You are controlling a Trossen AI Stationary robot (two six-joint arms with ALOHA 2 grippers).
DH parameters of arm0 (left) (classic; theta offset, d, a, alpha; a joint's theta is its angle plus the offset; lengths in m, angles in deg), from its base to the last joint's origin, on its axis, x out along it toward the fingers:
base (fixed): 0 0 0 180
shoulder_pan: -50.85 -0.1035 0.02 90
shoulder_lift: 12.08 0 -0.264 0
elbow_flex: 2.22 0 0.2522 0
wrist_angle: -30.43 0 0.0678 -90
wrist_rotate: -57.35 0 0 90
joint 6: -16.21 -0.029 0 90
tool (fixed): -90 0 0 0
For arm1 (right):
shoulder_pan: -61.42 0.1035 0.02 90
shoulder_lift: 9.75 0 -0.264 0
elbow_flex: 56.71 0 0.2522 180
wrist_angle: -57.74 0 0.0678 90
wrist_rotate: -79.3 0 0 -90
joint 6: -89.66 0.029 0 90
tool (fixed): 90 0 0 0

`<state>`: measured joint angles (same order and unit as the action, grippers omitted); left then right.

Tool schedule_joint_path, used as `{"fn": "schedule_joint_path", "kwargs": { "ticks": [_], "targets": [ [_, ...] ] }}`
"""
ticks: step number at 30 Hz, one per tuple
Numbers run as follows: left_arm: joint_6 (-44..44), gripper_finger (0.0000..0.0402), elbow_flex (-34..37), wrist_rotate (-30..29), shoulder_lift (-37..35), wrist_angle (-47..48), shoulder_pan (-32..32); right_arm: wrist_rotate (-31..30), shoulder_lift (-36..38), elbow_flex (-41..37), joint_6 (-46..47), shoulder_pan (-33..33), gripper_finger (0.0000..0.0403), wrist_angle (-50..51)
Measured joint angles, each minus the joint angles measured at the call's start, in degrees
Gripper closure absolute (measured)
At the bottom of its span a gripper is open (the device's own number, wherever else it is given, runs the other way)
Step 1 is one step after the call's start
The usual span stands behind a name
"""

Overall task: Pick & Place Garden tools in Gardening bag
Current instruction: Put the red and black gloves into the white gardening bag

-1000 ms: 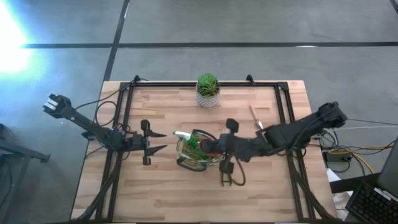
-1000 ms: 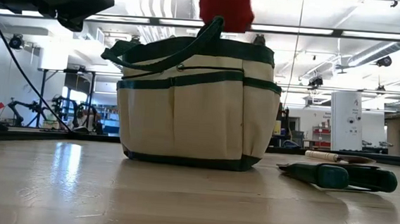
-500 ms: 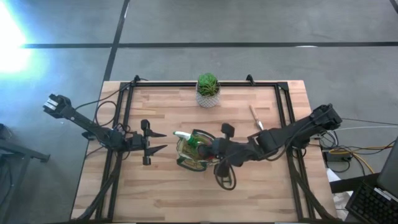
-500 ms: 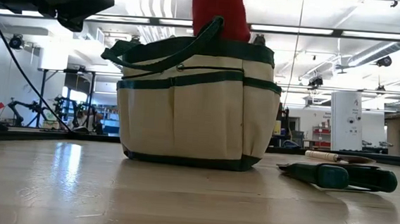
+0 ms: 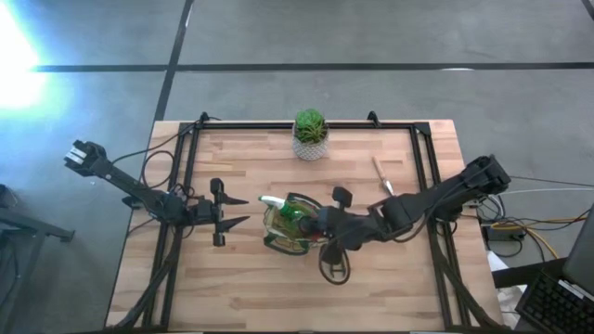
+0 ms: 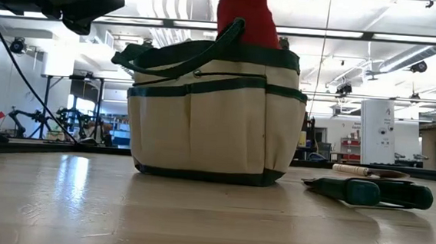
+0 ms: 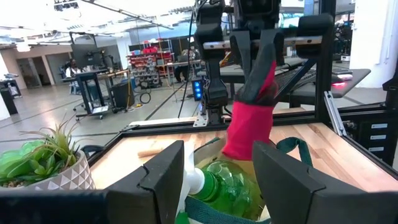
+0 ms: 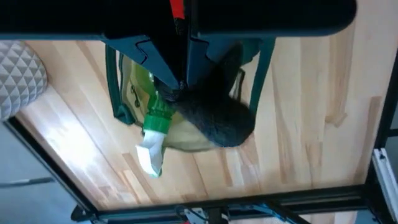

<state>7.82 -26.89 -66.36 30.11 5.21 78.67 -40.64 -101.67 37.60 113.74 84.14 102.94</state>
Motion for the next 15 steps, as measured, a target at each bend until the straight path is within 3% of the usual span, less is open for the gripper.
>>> {"fn": "schedule_joint_path", "kwargs": {
  "ticks": [15],
  "targets": [
    [0.48,0.0209,0.00,0.00,0.00,0.00,-0.01,1.96,0.02,-5.15,5.84,-0.37,0.0395,-0.57]
  ]
}}
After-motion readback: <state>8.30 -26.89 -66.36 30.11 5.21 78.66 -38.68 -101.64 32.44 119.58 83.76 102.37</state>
